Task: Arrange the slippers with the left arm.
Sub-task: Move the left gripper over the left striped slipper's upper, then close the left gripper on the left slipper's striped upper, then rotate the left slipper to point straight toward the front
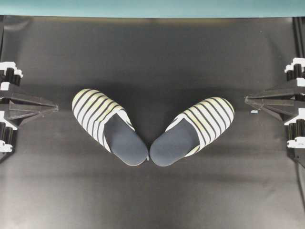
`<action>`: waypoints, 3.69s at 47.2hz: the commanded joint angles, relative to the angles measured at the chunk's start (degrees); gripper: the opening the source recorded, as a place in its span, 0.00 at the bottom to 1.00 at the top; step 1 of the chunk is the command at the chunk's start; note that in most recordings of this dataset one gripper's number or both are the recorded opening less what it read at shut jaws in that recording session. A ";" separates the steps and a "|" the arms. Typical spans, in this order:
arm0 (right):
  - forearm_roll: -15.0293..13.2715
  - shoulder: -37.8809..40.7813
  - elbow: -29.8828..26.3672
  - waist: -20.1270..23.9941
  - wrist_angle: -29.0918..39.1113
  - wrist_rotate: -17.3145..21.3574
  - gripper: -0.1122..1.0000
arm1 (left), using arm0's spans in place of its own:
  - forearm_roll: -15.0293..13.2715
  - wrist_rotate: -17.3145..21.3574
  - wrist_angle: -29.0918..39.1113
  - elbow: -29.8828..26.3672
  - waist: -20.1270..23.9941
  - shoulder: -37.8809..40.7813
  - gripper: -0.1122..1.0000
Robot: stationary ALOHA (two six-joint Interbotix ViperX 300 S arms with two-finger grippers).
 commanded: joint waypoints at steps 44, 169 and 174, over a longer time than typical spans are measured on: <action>0.18 -0.97 -0.53 -0.62 13.89 0.09 0.10 | 2.64 -17.93 58.54 -36.12 8.61 45.35 0.72; 0.18 -3.43 3.08 -1.67 14.68 0.18 0.10 | 3.60 0.62 48.52 -42.80 10.11 63.28 0.11; 0.18 -3.52 3.16 -1.67 14.68 0.18 0.10 | 3.60 0.44 48.43 -42.63 10.02 63.46 0.11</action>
